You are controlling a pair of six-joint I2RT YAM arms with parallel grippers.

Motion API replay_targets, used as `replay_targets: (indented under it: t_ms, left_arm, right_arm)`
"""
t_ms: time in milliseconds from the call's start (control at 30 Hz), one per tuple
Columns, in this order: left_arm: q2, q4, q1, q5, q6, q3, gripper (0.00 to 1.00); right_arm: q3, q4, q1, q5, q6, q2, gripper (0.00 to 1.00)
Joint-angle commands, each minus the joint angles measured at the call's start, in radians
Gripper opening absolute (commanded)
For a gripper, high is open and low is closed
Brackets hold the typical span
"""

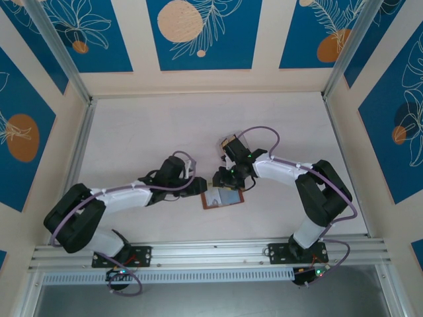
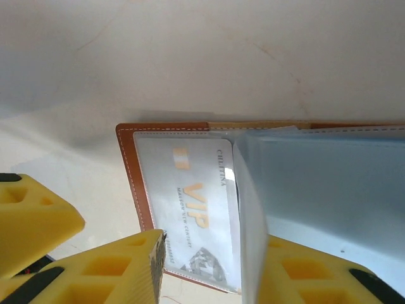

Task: Put the credit cards into the card holder
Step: Flip over the card slot in the card holder.

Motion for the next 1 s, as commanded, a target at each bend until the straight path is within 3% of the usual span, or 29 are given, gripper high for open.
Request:
replay_targets:
  t_ms: [0,200,400,567,967]
  left_arm:
    - [-0.014,-0.088,0.015,-0.029,0.039,-0.018,0.27]
    - [0.062,-0.055,0.013,-0.001,0.04,0.004,0.09]
    - [0.17,0.014,0.013,0.005,0.021,0.003,0.03]
    - [0.136,-0.011,0.013,-0.028,0.017,-0.022,0.02]
    - [0.02,-0.138,-0.014,-0.094,0.061,-0.021,0.3]
  right_arm:
    - [0.009,-0.002,0.002,-0.038,0.007,-0.037,0.39]
    - [-0.001,0.039,0.006,-0.115,0.007,-0.05,0.39]
    - [0.025,0.066,0.033,-0.17,0.023,0.012,0.41]
    - [0.046,0.099,0.054,-0.183,0.038,0.079,0.47]
    - [0.09,0.134,0.054,-0.153,0.053,0.197,0.55]
